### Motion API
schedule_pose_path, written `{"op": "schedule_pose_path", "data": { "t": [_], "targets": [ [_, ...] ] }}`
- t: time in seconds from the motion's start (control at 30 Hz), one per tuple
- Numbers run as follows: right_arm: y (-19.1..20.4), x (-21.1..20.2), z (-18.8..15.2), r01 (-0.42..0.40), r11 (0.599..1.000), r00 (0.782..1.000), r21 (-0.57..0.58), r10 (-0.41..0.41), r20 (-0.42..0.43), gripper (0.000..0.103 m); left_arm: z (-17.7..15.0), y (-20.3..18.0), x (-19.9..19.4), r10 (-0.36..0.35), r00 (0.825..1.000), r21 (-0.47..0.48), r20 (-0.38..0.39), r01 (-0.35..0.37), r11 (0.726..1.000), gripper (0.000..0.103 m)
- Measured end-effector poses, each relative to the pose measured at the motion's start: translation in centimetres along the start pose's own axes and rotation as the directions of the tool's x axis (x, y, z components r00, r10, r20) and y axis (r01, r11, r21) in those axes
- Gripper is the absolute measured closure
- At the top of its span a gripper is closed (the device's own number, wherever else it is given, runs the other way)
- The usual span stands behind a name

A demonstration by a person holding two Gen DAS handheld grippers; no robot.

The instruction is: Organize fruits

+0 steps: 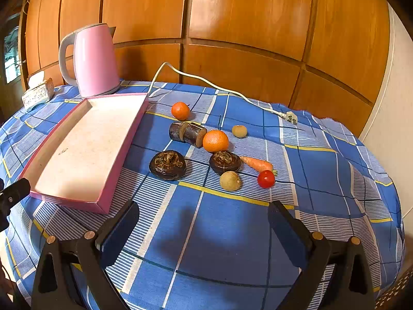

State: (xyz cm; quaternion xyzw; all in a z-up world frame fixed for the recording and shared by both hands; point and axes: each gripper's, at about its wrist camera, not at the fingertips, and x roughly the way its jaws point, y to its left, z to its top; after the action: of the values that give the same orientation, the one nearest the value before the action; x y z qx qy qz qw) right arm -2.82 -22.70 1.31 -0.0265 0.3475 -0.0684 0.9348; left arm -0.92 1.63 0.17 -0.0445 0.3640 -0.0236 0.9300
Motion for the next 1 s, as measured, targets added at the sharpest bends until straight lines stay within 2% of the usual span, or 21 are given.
{"op": "schedule_pose_path", "data": {
  "t": [1.0],
  "targets": [
    [-0.27,-0.13,0.14,0.000,1.000,1.000,0.000,0.000,0.007,0.002,-0.33,0.17,0.34,0.006,1.000,0.006,-0.015,-0.006,1.000,0.000]
  ]
}}
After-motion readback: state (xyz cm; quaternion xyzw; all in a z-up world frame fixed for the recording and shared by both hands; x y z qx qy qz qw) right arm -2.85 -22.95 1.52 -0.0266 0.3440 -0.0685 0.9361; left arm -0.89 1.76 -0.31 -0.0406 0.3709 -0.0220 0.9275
